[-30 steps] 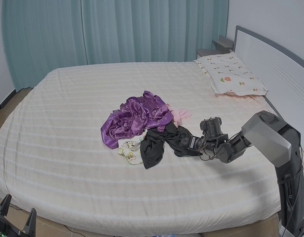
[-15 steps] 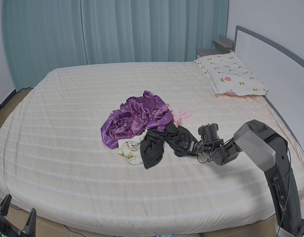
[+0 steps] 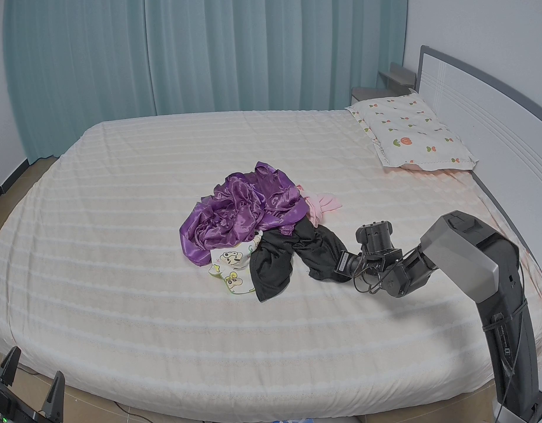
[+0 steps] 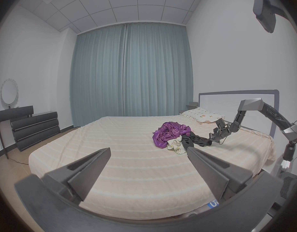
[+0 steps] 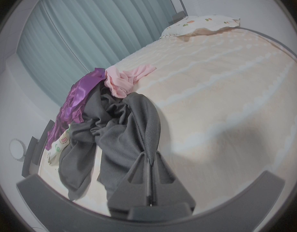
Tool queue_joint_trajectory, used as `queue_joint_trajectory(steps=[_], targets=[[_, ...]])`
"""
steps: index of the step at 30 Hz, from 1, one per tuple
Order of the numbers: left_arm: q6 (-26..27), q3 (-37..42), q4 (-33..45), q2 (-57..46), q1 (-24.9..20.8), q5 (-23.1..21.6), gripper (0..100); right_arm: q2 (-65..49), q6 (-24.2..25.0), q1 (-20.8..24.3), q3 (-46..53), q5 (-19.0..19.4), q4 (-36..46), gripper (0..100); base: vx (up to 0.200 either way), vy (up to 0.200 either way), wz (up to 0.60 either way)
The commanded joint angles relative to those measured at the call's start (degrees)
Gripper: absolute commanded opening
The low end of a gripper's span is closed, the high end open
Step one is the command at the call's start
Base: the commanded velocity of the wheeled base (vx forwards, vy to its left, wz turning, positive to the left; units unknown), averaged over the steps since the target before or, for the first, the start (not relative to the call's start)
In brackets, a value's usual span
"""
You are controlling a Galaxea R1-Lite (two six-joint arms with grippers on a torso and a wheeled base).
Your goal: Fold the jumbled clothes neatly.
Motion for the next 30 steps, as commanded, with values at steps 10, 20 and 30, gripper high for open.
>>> queue_joint_trajectory(steps=[10, 20, 30], targets=[[-3.61, -10.06, -4.29, 1.8, -0.62, -1.07, 100, -18.12, 11.08, -0.3, 38.31, 6.05, -29.63, 0, 0.0, 0.0, 0.0], [-4.93, -17.45, -2.8, 28.08, -2.11, -8.01, 100, -16.63, 22.06, -0.21, 55.63, 6.14, -54.24, 0, 0.0, 0.0, 0.0], [-5.9, -16.04, -10.71, 57.44, -12.92, -8.98, 100, -15.13, 22.33, 1.37, 57.74, 6.05, -57.4, 0, 0.0, 0.0, 0.0]])
